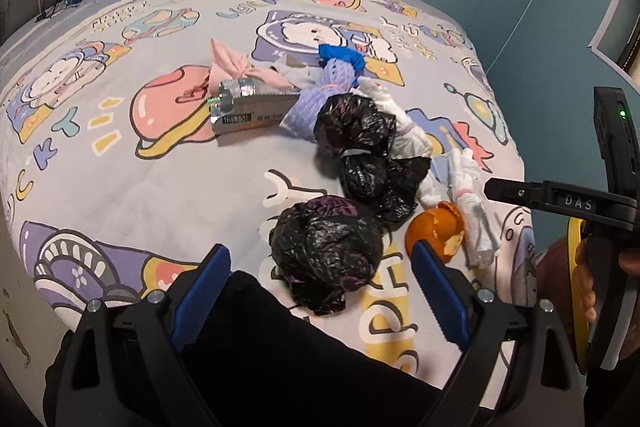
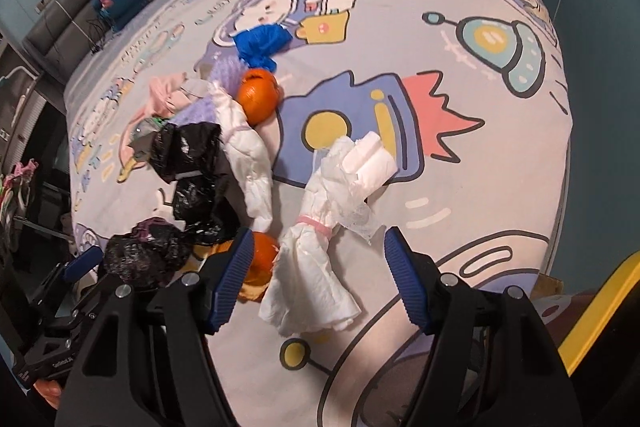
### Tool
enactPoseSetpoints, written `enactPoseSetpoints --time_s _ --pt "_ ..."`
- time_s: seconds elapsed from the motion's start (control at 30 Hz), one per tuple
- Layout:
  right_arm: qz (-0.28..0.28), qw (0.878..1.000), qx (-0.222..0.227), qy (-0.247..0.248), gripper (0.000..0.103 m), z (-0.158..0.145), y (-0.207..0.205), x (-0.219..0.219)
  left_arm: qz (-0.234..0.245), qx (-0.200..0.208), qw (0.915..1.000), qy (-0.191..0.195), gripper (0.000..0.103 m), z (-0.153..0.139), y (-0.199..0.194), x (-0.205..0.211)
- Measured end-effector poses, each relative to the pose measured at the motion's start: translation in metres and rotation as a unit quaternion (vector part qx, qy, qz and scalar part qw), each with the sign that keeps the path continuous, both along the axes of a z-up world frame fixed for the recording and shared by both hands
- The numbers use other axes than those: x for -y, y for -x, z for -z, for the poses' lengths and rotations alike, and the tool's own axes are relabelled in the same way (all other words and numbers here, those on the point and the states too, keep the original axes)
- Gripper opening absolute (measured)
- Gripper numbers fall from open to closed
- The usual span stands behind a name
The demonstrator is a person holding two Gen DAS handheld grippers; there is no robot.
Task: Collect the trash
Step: 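Move both tools back over the trash pile on the bed, then grasp the black plastic bag with the left tool while the right grasps white tissue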
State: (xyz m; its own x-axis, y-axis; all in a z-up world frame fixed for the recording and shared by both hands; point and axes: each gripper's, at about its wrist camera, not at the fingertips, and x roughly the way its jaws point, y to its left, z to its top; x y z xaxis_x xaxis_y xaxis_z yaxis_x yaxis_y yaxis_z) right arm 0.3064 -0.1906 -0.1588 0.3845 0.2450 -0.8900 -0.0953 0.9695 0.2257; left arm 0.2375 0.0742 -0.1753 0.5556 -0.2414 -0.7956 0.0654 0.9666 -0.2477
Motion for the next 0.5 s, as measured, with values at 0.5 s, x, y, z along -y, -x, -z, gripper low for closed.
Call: enactPoseSetpoints --time_s 0.5 --pt "-0.006 0.999 -0.022 0.041 0.050 0.019 -0.015 -0.020 0.011 -0.017 0.9998 0.002 0.086 0.016 -0.019 0.005"
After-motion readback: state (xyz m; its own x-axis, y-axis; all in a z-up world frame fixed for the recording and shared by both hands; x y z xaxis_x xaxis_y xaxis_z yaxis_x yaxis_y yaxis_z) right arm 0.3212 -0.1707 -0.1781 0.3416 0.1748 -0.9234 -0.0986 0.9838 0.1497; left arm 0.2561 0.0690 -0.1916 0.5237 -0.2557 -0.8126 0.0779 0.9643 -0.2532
